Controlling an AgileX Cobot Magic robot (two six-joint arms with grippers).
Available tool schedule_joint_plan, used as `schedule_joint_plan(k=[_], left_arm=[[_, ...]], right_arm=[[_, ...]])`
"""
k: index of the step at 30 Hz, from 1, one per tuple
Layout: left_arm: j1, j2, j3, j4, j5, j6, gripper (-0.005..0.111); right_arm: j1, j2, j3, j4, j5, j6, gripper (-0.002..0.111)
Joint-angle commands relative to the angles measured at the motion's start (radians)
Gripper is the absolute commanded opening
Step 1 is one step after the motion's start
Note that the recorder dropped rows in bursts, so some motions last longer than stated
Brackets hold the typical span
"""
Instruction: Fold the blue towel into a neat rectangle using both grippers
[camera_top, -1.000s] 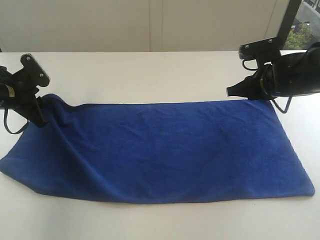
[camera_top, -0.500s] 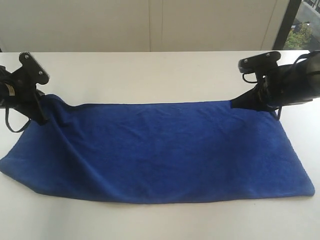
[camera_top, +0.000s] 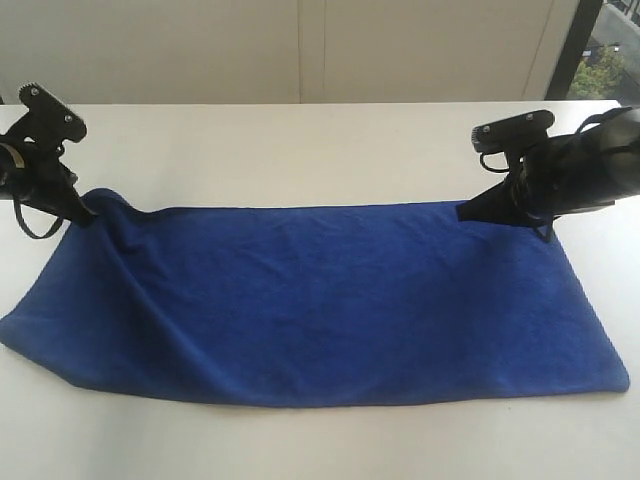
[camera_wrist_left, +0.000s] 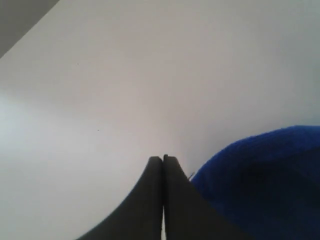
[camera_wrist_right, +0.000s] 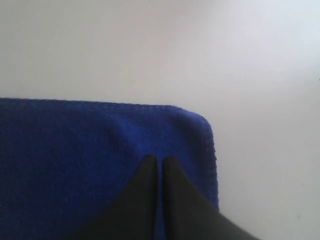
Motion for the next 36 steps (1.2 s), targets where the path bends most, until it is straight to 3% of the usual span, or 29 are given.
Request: schedule_joint_plan(k=[1,6,8,11,18,24,36], left_arm=[[0.003,-0.053,-0.003,-0.015,0.127,-0.083,0.000],[-0.001,-0.247,0.007,-0.061,0.551,-0.207,0.000],[-0.001,-0.314,0.056,-0.123,0.621,-0.205,0.000],[-0.006,-0.376,0.171,-0.242,0.617,-0.200,0.000],[-0.094,-0.387,0.322,-0.263,0.572,-0.169,0.000],[-0.160,-0.377,0.339,-0.263,0.469,-0.151,0.000],[-0.167,-0.184,0.312,-0.263,0.314,-0.155,0.000]], right_arm=[[-0.006,-0.001,-0.002,-0.001,0.010,-0.008,0.004],[-0.006,-0.011,0.003,0.003,-0.030,-0.010,0.004],[-0.006,-0.028,0.015,0.003,-0.048,-0.012,0.004],[-0.006,-0.061,0.037,0.003,-0.031,-0.019,0.004],[-0.006,-0.069,0.038,0.005,-0.077,-0.019,0.004],[-0.006,-0.069,0.040,0.005,-0.095,-0.019,0.004],[-0.006,-0.069,0.040,0.005,-0.093,-0.019,0.004]])
